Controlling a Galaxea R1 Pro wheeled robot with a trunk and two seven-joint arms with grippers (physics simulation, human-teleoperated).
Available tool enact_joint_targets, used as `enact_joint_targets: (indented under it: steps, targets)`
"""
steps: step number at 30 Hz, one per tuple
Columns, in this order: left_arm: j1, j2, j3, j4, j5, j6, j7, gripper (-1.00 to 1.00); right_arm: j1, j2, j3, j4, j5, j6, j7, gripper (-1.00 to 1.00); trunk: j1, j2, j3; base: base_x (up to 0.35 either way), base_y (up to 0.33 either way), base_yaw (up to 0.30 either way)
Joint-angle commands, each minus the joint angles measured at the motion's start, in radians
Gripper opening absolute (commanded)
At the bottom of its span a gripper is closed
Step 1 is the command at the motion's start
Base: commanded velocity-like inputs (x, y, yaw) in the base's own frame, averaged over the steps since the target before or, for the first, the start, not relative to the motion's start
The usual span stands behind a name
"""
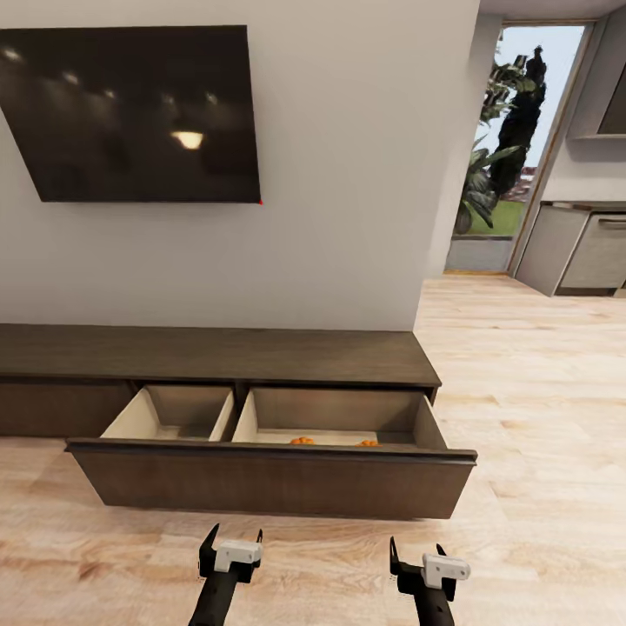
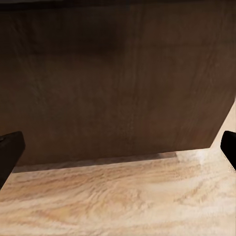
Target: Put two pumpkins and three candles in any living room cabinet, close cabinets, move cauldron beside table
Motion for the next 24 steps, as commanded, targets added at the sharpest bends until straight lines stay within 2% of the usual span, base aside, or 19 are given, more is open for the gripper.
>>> enact_joint_targets:
  steps: [1,8,20,24]
  targets:
    - [-0.001,0.000,-0.008,0.001,0.007,-0.003,0.005,1.00,-0.001,-0.001,0.008,0.000,-0.004,-0.002,-0.008,1.00,0.000,0.000,-0.001,0.248,-0.153,0.000]
    - [-0.001,0.001,-0.006,0.002,0.008,-0.004,0.004,1.00,-0.001,-0.001,0.008,0.001,-0.004,-0.002,-0.008,1.00,0.000,0.000,-0.001,0.208,-0.118,0.000]
    - [-0.001,0.000,-0.006,0.001,0.009,-0.003,0.005,1.00,-0.001,0.000,0.008,0.001,-0.004,-0.002,-0.008,1.00,0.000,0.000,-0.001,0.020,-0.011,0.000]
    - [-0.001,0.000,-0.005,0.002,0.009,-0.003,0.005,1.00,-0.001,0.001,0.008,0.001,-0.004,-0.002,-0.008,1.00,0.016,-0.028,-0.013,0.001,0.000,0.000]
